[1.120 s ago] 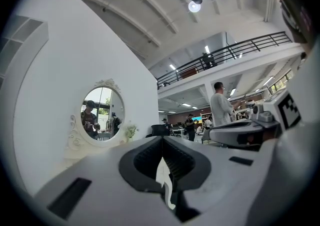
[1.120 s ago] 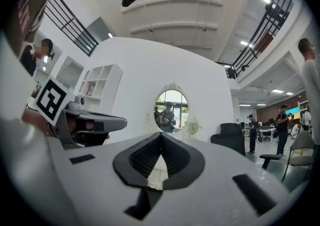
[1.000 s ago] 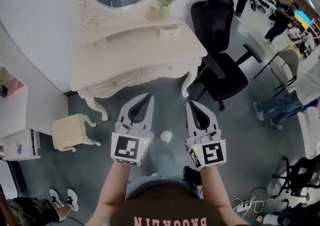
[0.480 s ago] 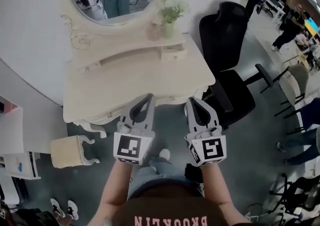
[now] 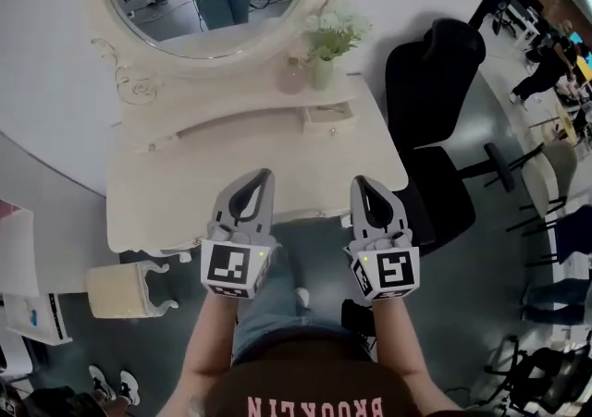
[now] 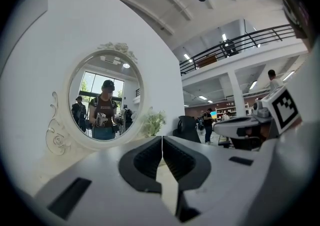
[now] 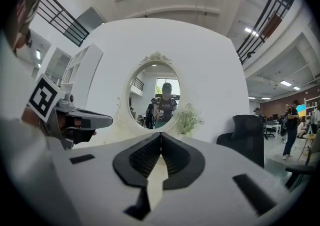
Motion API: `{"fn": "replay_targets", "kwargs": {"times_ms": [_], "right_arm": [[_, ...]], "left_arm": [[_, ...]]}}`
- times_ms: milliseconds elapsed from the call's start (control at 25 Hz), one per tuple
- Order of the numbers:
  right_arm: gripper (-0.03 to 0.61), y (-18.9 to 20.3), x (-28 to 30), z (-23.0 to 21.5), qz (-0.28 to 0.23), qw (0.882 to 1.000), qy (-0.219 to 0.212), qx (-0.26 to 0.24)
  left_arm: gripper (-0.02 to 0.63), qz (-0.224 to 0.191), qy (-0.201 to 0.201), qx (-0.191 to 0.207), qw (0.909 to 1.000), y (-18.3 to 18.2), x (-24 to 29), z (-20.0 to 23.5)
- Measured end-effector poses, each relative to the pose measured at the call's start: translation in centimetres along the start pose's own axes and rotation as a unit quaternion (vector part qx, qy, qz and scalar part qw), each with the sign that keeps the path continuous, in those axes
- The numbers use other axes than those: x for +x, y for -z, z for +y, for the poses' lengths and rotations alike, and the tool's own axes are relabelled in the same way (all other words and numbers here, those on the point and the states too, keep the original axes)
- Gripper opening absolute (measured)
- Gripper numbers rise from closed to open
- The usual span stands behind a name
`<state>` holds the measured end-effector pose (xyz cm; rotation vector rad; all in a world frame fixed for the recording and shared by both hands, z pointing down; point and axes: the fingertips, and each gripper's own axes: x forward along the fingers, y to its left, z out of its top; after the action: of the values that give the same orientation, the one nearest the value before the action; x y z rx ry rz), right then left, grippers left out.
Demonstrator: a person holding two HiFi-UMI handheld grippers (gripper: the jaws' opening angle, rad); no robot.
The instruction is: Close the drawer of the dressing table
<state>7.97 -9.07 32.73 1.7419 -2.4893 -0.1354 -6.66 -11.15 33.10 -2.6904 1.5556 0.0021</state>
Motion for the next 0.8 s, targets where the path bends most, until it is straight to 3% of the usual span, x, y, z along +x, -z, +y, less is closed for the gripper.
{"fn": "replay_targets", "kwargs": {"times_ms": [440,600,800], "right_arm": [[0.0,5.2,11.3,-5.4,0.057,0.998,0.014,0.018],[0.093,7.4,13.5,-6.1,0.08,0.996,0.016,0.023],[0.097,9.8,15.4,-7.1,0.11,0.994,0.016,0.023]], "left_arm": [[0.005,0.039,0.008,0.004,0.9992,3.7,10.4,6.9],[0.005,0.057,0.017,-0.008,0.9982,5.2,12.6,8.0],[0.005,0.069,0.014,-0.009,0.9975,6.7,14.5,9.3]]}}
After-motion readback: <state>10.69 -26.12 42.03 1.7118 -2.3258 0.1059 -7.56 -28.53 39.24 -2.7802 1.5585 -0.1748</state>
